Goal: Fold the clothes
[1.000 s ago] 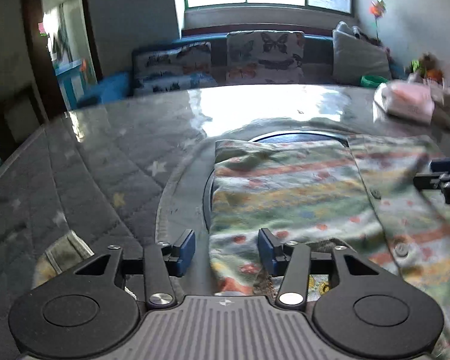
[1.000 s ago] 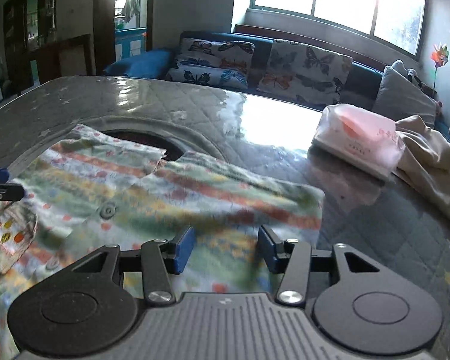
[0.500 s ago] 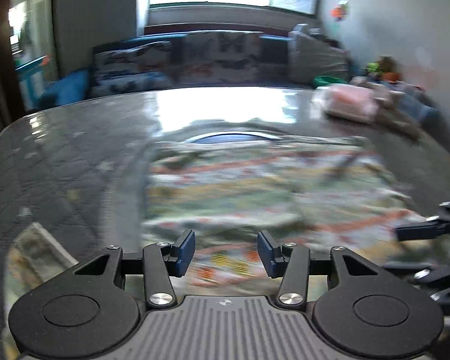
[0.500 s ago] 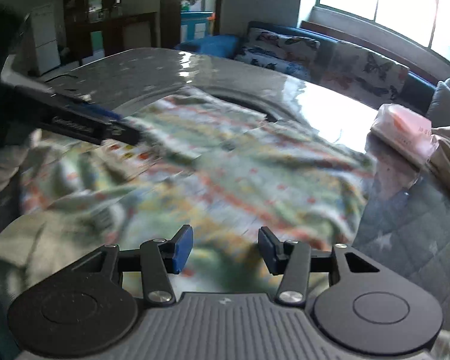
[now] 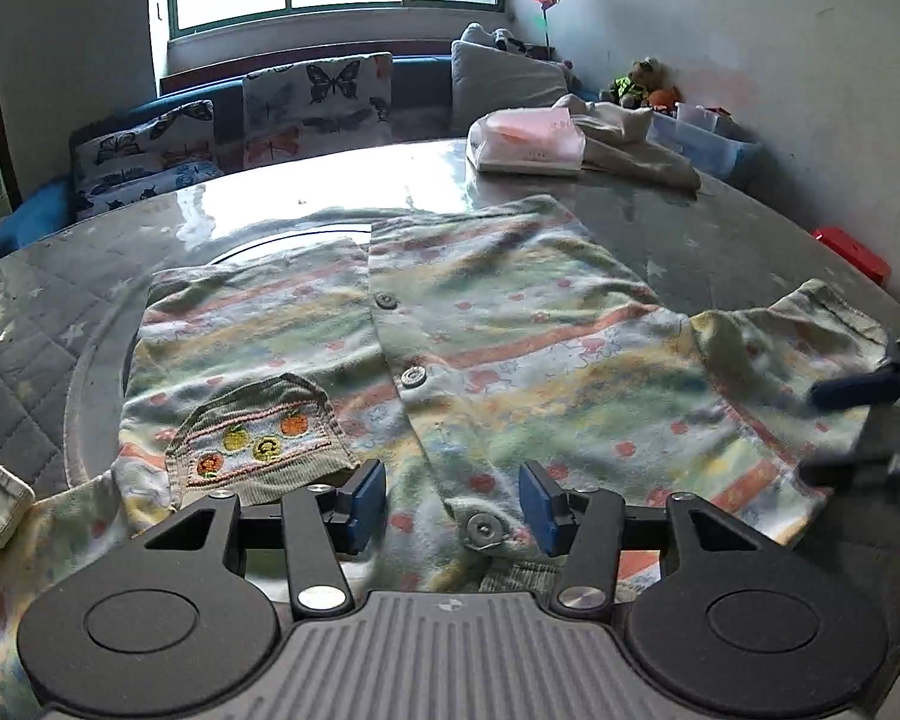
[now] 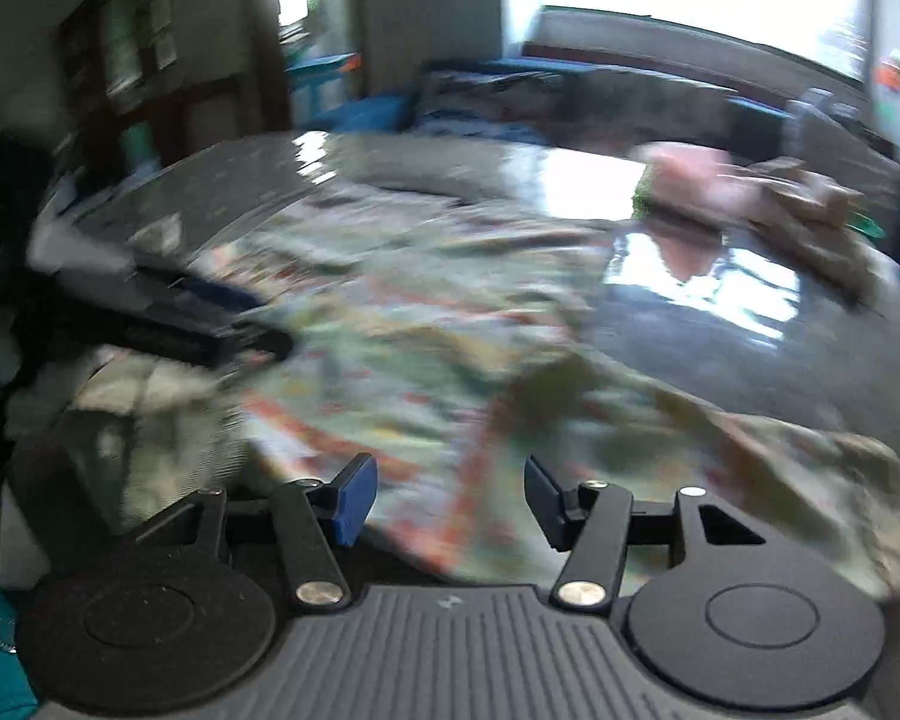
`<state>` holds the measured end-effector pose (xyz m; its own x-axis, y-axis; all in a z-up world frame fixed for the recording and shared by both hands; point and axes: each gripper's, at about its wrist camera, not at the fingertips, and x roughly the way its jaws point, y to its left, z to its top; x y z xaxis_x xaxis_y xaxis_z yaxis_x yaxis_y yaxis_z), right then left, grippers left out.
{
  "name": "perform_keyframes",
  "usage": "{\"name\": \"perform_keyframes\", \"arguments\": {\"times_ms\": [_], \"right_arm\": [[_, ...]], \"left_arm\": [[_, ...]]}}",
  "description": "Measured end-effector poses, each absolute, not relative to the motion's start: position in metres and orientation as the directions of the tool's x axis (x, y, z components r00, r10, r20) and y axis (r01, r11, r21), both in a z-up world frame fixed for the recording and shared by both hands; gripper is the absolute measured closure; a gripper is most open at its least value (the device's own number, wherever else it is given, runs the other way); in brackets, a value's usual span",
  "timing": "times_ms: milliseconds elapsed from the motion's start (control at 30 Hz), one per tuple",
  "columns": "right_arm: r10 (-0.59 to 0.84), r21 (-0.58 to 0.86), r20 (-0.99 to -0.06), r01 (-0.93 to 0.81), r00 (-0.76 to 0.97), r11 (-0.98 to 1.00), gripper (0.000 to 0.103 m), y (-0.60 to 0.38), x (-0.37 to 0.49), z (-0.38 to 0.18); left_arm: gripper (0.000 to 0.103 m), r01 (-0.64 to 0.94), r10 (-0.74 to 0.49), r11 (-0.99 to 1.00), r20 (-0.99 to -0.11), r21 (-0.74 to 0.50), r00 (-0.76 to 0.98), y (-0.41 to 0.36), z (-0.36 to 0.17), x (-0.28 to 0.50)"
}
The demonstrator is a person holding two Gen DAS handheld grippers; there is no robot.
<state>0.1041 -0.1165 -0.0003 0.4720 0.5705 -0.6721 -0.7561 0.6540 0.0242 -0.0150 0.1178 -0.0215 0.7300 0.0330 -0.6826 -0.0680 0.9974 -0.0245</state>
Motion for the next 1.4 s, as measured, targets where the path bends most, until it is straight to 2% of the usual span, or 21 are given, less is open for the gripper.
{"name": "perform_keyframes", "arguments": {"times_ms": [67,233,333,433,467,533,600,633,667,800,833,900,1000,1067,1133,1233,1333,1400], "right_arm": [[0.531,0.016,-0.654,-0.692,0.539,0.722,0.047,-0.137,0.112,0.004],[0.321,-0.054,-0.628,-0.452,0.709,0.891,0.047,-0.188,0.155,-0.003],[0.211,-0.075,-0.621,-0.326,0.754,0.942,0.047,-0.213,0.178,-0.011],[0.182,-0.024,-0.648,-0.259,0.739,0.965,0.049,-0.232,0.196,-0.019],[0.192,0.001,-0.656,-0.253,0.730,0.967,0.054,-0.237,0.199,-0.021],[0.210,0.042,-0.666,-0.245,0.715,0.969,0.056,-0.245,0.203,-0.024],[0.224,0.056,-0.662,-0.251,0.716,0.966,0.069,-0.247,0.201,-0.024],[0.221,0.051,-0.659,-0.249,0.719,0.967,0.085,-0.247,0.200,-0.023],[0.199,0.030,-0.656,-0.239,0.728,0.971,0.094,-0.246,0.197,-0.022],[0.140,-0.041,-0.655,-0.220,0.743,0.975,0.091,-0.238,0.194,-0.024],[0.118,-0.068,-0.650,-0.213,0.750,0.975,0.085,-0.236,0.193,-0.024],[0.097,-0.102,-0.634,-0.208,0.768,0.973,0.083,-0.229,0.192,-0.019],[0.177,-0.069,-0.600,-0.271,0.781,0.960,0.077,-0.218,0.187,-0.009],[0.236,-0.034,-0.592,-0.316,0.771,0.948,0.059,-0.209,0.187,-0.007],[0.277,-0.008,-0.601,-0.352,0.749,0.936,0.059,-0.200,0.190,-0.011],[0.284,0.003,-0.633,-0.365,0.720,0.931,0.059,-0.191,0.200,-0.023],[0.282,0.005,-0.627,-0.358,0.726,0.934,0.057,-0.189,0.199,-0.025],[0.294,0.011,-0.619,-0.366,0.728,0.930,0.052,-0.188,0.196,-0.025]], "left_arm": [[0.049,-0.052,0.019,0.998,-0.675,-0.028,0.738,0.112,-0.017,-0.017],[0.047,0.039,-0.060,0.998,-0.659,-0.047,0.750,0.088,-0.009,-0.025],[0.047,0.101,-0.110,0.994,-0.659,-0.053,0.744,0.070,-0.009,-0.027],[0.047,0.153,-0.146,0.987,-0.666,-0.049,0.732,0.055,-0.013,-0.028],[0.047,0.169,-0.159,0.984,-0.669,-0.050,0.726,0.050,-0.015,-0.029],[0.047,0.192,-0.174,0.980,-0.675,-0.049,0.717,0.044,-0.018,-0.029],[0.047,0.204,-0.181,0.978,-0.680,-0.047,0.710,0.040,-0.021,-0.028],[0.047,0.210,-0.185,0.977,-0.683,-0.047,0.707,0.038,-0.022,-0.028],[0.047,0.214,-0.185,0.976,-0.686,-0.044,0.703,0.037,-0.024,-0.027],[0.047,0.223,-0.186,0.974,-0.689,-0.036,0.701,0.037,-0.027,-0.026],[0.046,0.224,-0.187,0.974,-0.689,-0.036,0.701,0.038,-0.027,-0.025],[0.046,0.223,-0.191,0.974,-0.688,-0.043,0.700,0.039,-0.026,-0.025],[0.046,0.209,-0.195,0.976,-0.683,-0.063,0.704,0.043,-0.024,-0.026],[0.046,0.192,-0.189,0.979,-0.670,-0.070,0.718,0.048,-0.019,-0.029],[0.046,0.157,-0.164,0.985,-0.648,-0.069,0.744,0.057,-0.011,-0.034],[0.046,0.059,-0.089,0.996,-0.618,-0.069,0.781,0.085,0.001,-0.042],[0.046,-0.091,0.049,0.995,-0.591,-0.042,0.805,0.126,0.012,-0.055],[0.046,-0.204,0.156,0.979,-0.584,-0.017,0.797,0.157,0.015,-0.063]]}}
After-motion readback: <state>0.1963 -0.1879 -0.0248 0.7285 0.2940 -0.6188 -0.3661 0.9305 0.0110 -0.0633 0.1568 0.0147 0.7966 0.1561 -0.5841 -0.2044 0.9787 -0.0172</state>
